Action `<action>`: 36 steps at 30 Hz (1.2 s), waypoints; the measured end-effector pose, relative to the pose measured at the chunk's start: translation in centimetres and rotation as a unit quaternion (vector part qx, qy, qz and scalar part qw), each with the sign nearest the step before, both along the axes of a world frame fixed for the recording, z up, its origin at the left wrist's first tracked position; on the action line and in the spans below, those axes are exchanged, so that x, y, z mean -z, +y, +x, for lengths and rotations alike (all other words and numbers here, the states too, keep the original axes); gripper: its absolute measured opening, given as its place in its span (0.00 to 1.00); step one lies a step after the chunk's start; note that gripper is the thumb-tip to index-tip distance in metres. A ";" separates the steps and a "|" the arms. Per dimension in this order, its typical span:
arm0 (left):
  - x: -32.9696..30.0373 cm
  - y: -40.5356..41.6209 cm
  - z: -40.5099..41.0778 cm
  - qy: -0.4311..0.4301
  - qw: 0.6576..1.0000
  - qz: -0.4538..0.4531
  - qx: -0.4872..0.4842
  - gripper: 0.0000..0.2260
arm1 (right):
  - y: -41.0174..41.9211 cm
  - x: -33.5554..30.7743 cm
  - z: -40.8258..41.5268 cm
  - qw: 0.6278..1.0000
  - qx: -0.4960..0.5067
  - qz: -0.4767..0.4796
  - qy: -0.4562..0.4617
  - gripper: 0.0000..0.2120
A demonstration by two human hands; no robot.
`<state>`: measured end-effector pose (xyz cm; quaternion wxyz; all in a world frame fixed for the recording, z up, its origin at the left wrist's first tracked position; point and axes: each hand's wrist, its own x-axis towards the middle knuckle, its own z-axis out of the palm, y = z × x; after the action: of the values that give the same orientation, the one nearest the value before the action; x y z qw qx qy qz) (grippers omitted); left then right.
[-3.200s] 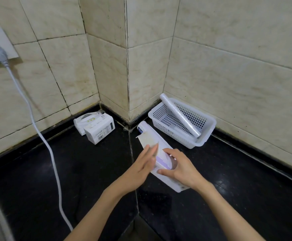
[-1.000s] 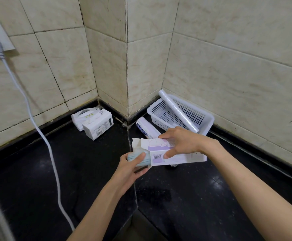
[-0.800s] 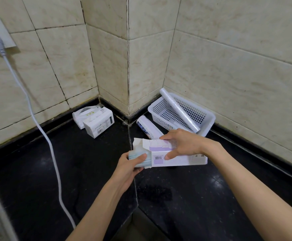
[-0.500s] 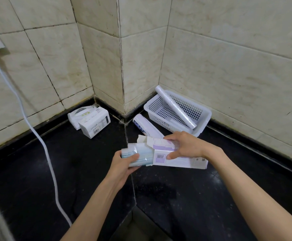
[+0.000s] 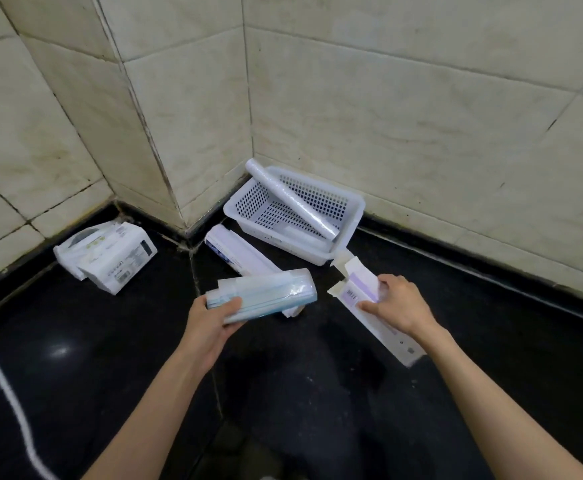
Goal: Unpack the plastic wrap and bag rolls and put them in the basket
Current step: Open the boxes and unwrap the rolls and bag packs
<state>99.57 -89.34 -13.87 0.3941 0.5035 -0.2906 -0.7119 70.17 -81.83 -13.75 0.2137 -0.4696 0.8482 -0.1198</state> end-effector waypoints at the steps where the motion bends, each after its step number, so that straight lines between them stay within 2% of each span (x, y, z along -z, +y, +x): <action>1: 0.1 -0.2 -0.9 -0.005 1.000 -0.002 0.003 0.19 | 0.0 0.7 -0.9 1.000 0.017 0.001 0.002 0.33; 6: 0.9 -1.4 -3.7 -0.030 1.000 0.004 0.004 0.21 | -1.7 3.4 -4.3 0.999 0.049 0.009 -0.009 0.32; 10: 1.6 -2.3 -5.4 -0.045 0.999 0.008 0.006 0.20 | -4.1 5.0 -6.8 0.998 0.024 0.042 0.032 0.28; 17: 2.3 -3.7 -7.0 -0.069 0.998 0.003 -0.012 0.19 | -7.7 7.2 -9.5 0.997 -0.028 0.071 0.021 0.26; 20: 2.4 -3.8 -7.5 -0.104 0.994 0.004 0.022 0.17 | -8.0 7.1 -10.1 0.997 -0.048 0.053 -0.016 0.29; 22: 2.4 -3.5 -7.9 -0.143 0.986 -0.013 0.085 0.15 | -7.4 6.5 -10.5 0.994 -0.070 0.020 -0.080 0.29; 24: 2.1 -3.2 -8.5 -0.229 0.954 -0.074 0.180 0.15 | -6.2 5.7 -10.5 0.984 -0.095 -0.010 -0.148 0.27; 26: 1.2 -2.8 -9.5 -0.303 0.897 -0.152 0.283 0.16 | -4.8 4.9 -10.1 0.972 -0.114 -0.017 -0.207 0.28; 29: 0.1 -2.0 -11.3 -0.312 0.844 -0.214 0.380 0.18 | -3.0 3.8 -8.8 0.952 -0.126 -0.019 -0.279 0.30; 33: -0.3 -0.3 -12.9 -0.288 0.814 -0.226 0.451 0.28 | -1.6 2.5 -6.8 0.931 -0.123 -0.050 -0.339 0.30; 36: -0.5 0.5 -12.9 -0.297 0.797 -0.229 0.474 0.28 | -1.2 1.7 -5.6 0.919 -0.133 -0.077 -0.362 0.30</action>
<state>86.67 -88.85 -13.40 0.0052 0.3847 -0.7499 -0.5381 64.61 -82.99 -15.46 0.4831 -0.5179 0.6307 -0.3173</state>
